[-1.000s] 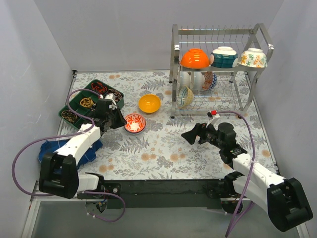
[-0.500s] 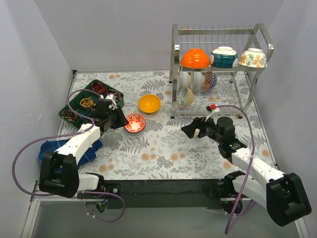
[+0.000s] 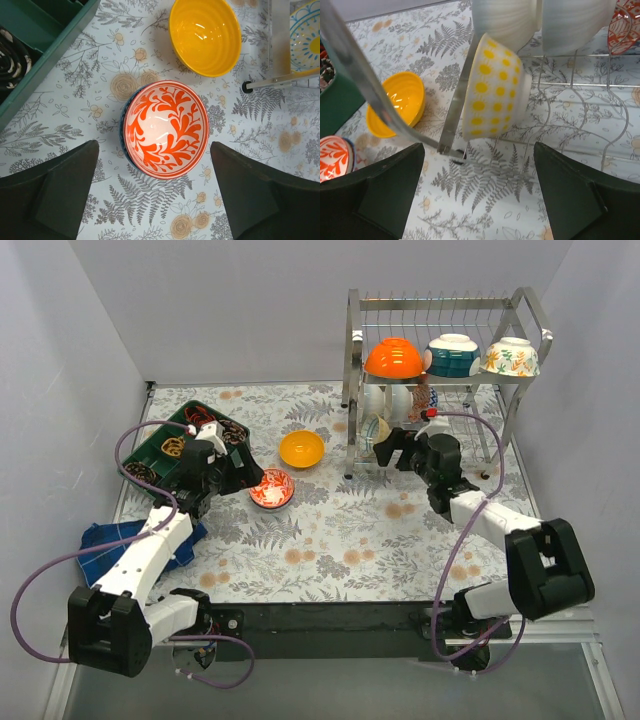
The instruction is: Unload the bowls from the dish rack
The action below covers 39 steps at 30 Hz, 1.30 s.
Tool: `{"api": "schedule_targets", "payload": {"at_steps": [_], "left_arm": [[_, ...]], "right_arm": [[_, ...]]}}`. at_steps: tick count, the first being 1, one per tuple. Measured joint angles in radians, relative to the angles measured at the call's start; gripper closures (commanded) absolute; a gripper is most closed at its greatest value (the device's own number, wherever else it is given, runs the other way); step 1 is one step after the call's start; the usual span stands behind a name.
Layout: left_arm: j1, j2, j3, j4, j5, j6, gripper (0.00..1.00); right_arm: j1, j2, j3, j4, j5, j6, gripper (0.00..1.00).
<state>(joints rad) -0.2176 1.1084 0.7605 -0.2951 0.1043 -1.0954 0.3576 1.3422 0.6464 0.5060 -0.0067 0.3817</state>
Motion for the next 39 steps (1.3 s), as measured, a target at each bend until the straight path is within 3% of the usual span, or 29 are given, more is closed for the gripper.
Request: {"api": "schedule_targets", "payload": {"at_steps": [7, 14, 18, 26, 31, 39], "left_arm": [[0.0, -0.051, -0.001, 0.005, -0.043, 0.007, 0.02], [0.0, -0.051, -0.001, 0.004, -0.044, 0.007, 0.02], [0.0, -0.051, -0.002, 0.004, -0.044, 0.007, 0.02], [0.0, -0.051, -0.002, 0.004, -0.043, 0.007, 0.02], [0.001, -0.051, -0.003, 0.004, -0.042, 0.007, 0.02], [0.001, -0.051, -0.003, 0.004, -0.04, 0.007, 0.02]], "right_arm": [[-0.065, 0.276, 0.151, 0.103, -0.104, 0.035, 0.02], [-0.073, 0.398, 0.199, 0.15, -0.17, 0.042, 0.1], [-0.076, 0.415, 0.2, 0.151, -0.184, 0.037, 0.21], [-0.076, 0.412, 0.201, 0.16, -0.206, 0.009, 0.72], [-0.074, 0.387, 0.201, 0.132, -0.186, -0.029, 0.82], [-0.057, 0.277, 0.185, 0.074, -0.068, -0.113, 0.87]]}}
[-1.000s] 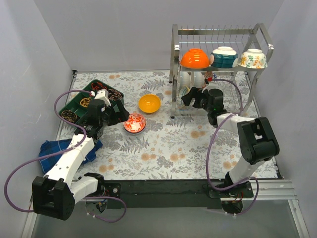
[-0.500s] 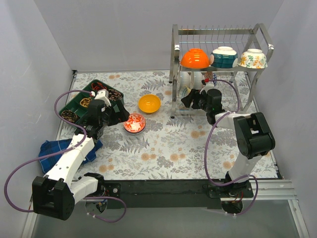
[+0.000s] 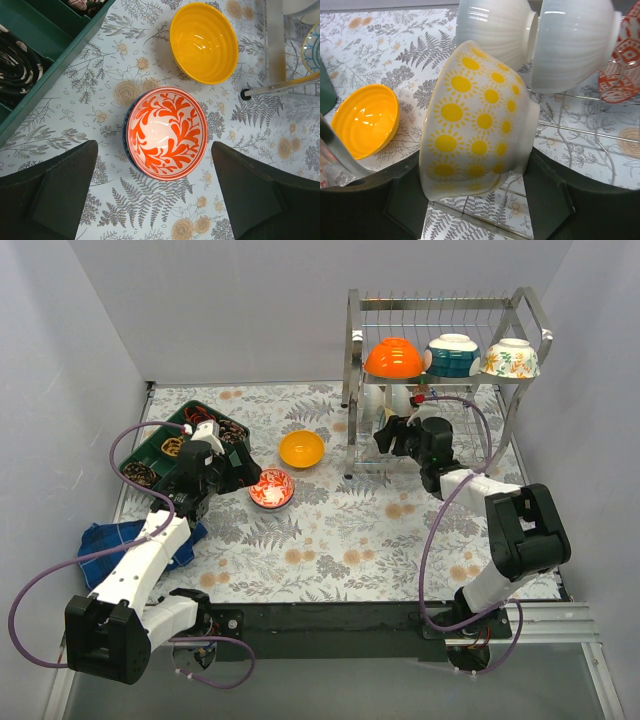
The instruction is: Unload the bowls from the dish rack
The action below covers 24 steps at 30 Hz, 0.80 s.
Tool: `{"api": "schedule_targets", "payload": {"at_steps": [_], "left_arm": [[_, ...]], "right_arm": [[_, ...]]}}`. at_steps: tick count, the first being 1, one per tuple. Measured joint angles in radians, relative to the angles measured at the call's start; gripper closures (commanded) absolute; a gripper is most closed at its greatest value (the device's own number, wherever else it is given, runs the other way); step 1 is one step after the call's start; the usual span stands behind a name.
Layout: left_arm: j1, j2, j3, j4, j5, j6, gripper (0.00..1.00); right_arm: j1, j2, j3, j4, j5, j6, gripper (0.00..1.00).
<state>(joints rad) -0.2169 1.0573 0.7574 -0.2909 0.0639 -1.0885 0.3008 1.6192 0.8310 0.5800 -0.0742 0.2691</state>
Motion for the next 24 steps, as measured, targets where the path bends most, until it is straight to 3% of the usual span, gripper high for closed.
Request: {"api": "schedule_targets", "payload": {"at_steps": [15, 24], "left_arm": [[0.0, 0.0, -0.014, 0.018, 0.073, 0.001, 0.02], [-0.002, 0.02, -0.018, 0.042, 0.164, 0.008, 0.02]], "right_arm": [[0.004, -0.341, -0.194, -0.102, 0.106, 0.024, 0.89], [0.003, -0.571, -0.343, -0.148, -0.069, 0.159, 0.89]]}}
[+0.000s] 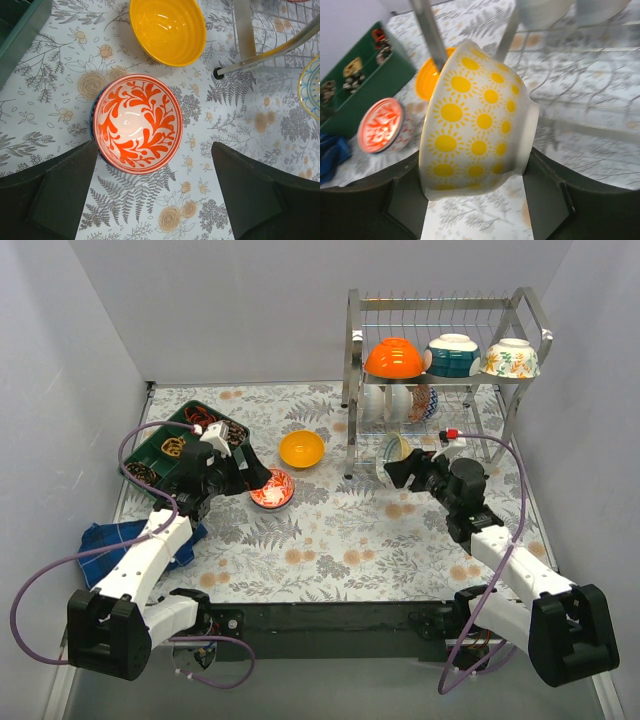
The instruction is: Unload the bowls from the dish rack
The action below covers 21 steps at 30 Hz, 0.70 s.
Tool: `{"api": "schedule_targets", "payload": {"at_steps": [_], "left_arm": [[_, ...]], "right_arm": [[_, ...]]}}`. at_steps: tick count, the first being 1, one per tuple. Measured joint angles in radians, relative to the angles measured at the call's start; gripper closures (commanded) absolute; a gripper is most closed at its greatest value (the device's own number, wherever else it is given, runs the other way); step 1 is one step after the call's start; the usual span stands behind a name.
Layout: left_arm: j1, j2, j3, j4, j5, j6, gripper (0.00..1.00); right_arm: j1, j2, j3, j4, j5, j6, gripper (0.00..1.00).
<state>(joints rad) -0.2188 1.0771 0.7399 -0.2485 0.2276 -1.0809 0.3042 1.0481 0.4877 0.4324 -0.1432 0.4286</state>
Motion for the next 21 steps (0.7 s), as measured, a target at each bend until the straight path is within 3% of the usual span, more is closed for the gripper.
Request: {"api": "schedule_targets", "payload": {"at_steps": [7, 15, 21], "left_arm": [[-0.076, 0.006, -0.013, 0.016, 0.005, -0.013, 0.02], [-0.35, 0.006, -0.022, 0.075, -0.06, -0.148, 0.02], [-0.486, 0.051, -0.04, 0.166, -0.135, -0.279, 0.04]], "right_arm": [[0.005, -0.087, -0.132, 0.064, -0.251, 0.173, 0.89], [0.043, -0.112, -0.252, 0.298, -0.47, 0.375, 0.88], [0.072, -0.083, -0.306, 0.48, -0.56, 0.481, 0.87]]}}
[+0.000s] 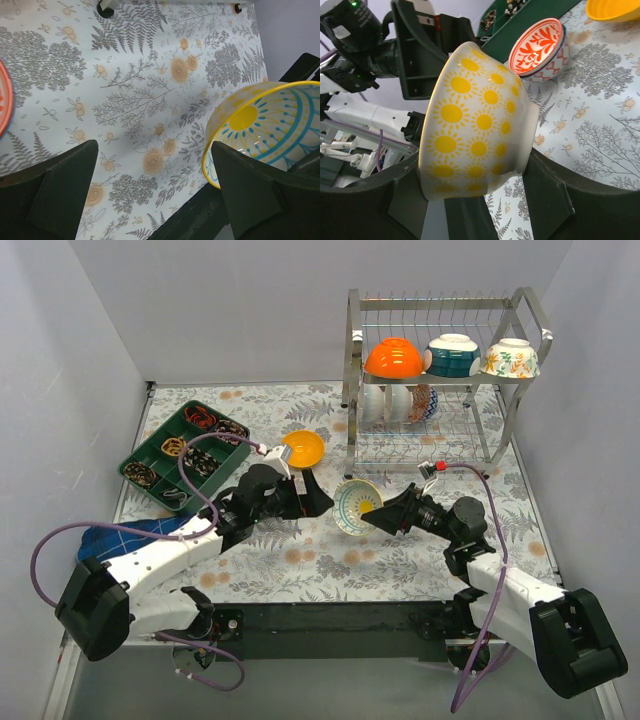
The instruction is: Unload the bowls from the dish rack
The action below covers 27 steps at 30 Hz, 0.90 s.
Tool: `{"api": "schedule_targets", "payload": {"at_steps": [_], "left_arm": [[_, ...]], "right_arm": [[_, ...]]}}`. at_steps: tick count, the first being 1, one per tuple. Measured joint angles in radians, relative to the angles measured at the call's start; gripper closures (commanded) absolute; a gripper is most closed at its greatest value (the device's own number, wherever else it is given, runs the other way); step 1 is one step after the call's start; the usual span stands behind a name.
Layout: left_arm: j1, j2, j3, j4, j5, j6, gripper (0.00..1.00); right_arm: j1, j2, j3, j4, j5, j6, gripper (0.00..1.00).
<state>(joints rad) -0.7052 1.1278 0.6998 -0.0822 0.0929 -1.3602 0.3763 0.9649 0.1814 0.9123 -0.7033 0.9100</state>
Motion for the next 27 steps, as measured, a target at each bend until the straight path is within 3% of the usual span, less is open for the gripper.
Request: {"api": "schedule_targets", "payload": {"at_steps": [6, 9, 13, 14, 23, 25, 26, 27], "left_arm": [[-0.109, 0.074, 0.0, 0.072, -0.06, -0.065, 0.09], [-0.144, 0.089, 0.0, 0.098, -0.085, -0.085, 0.18], [-0.158, 0.093, 0.0, 0.125, -0.11, -0.101, 0.4], [-0.16, 0.095, -0.001, 0.13, -0.115, -0.102, 0.53], [-0.183, 0.14, -0.002, 0.171, -0.129, -0.092, 0.9], [-0.19, 0.154, -0.002, 0.171, -0.128, -0.071, 1.0], [-0.193, 0.159, -0.002, 0.17, -0.126, -0.06, 1.0], [-0.196, 0.163, -0.002, 0.169, -0.125, -0.052, 1.0]], "right_arm": [[0.019, 0.03, -0.011, 0.103, -0.026, 0.041, 0.87], [0.024, 0.043, -0.023, 0.129, -0.03, 0.049, 0.87], [0.03, 0.072, -0.037, 0.156, -0.033, 0.06, 0.86], [0.031, 0.081, -0.039, 0.166, -0.033, 0.061, 0.86], [0.04, 0.138, -0.057, 0.194, -0.025, 0.079, 0.84], [0.04, 0.148, -0.064, 0.193, -0.022, 0.09, 0.75], [0.04, 0.153, -0.066, 0.192, -0.022, 0.098, 0.7], [0.039, 0.158, -0.066, 0.191, -0.022, 0.101, 0.58]]}}
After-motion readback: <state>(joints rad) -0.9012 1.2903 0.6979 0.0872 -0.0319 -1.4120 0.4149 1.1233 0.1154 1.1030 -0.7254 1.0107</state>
